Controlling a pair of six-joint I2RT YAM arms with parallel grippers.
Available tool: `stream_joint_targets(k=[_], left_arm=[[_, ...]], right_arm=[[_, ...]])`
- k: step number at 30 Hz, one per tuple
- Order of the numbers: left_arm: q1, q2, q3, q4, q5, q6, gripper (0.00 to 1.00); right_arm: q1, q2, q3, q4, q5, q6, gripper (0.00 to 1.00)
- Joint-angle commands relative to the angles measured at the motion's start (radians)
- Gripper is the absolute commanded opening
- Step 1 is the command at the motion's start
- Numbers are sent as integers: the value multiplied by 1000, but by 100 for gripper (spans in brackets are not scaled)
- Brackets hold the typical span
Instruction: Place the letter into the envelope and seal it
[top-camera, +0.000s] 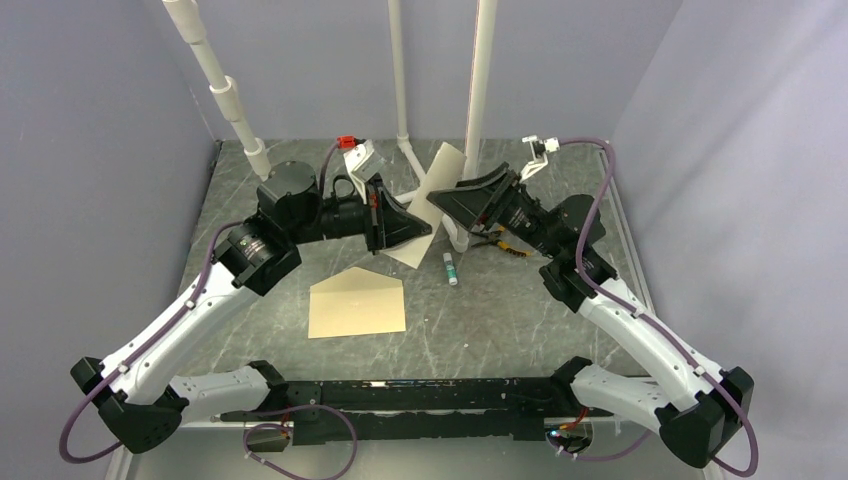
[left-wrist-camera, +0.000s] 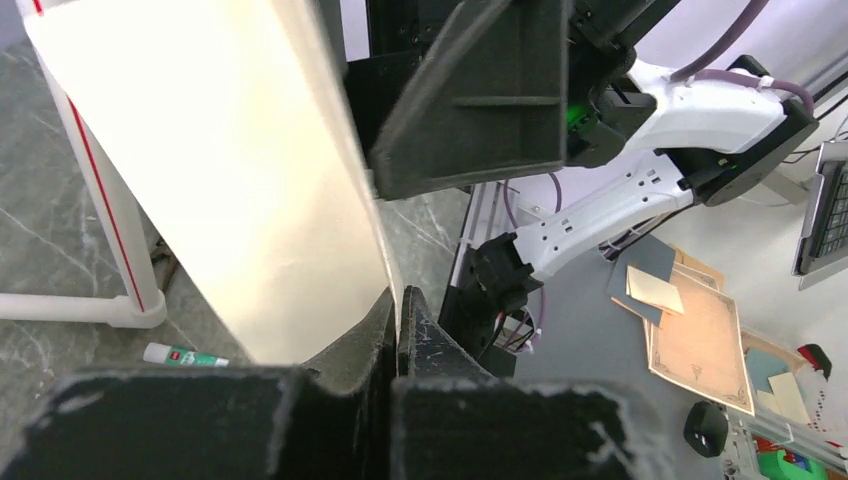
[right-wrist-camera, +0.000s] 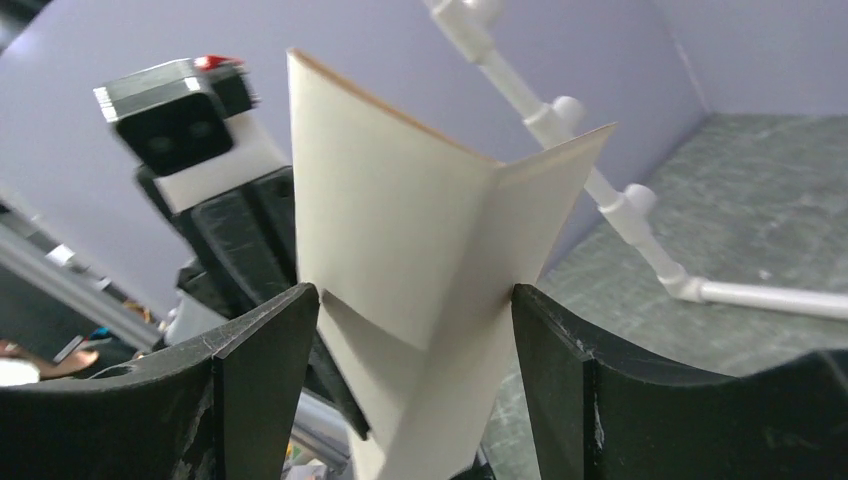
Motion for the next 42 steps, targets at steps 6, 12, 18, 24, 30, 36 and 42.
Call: stream_joint_targets(k=[6,12,18,24,30,36,42], left_arm=[[-2,-8,-7,67,3,-45,2],[-3,-36,-43,120,-60,-99,2],[-3,-50,-95,208,-30,-137,3],[-2,-32,-78,188,-26,-130,3],[-2,-37,-61,173,-24,-119,2],[-2,-38,-58,150,-21,-105,4],[-2,-68,-74,121,-68,-70,24]], right_arm=[[1,-23,-30,289,-130,41,79],[2,-74,-122,481,-96,48,68],[1,-98,-126,554,-107,34,55],[0,-58,-90,548,-134,49,44],[1,-70,-94,488,-110,-1,34],[1,-90,-82,426,-85,-46,12],[1,-98,-62,386,-67,-67,0]])
